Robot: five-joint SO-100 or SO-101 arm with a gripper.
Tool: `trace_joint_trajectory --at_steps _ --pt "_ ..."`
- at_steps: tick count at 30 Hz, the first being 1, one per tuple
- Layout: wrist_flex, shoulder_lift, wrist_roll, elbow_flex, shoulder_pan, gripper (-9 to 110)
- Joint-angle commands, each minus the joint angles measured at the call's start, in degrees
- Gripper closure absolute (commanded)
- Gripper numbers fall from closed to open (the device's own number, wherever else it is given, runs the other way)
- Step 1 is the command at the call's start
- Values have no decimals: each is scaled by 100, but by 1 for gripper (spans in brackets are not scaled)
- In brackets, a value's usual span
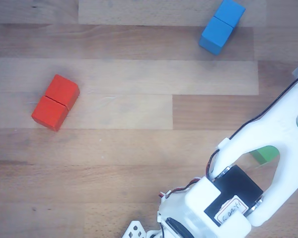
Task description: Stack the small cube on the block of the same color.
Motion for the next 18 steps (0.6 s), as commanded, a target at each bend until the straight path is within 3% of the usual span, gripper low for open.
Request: trace_joint_trajectory --at_steps 1,18 --pt "88 114 -70 -606 62 101" --pt "1187 105 -62 -598 53 101"
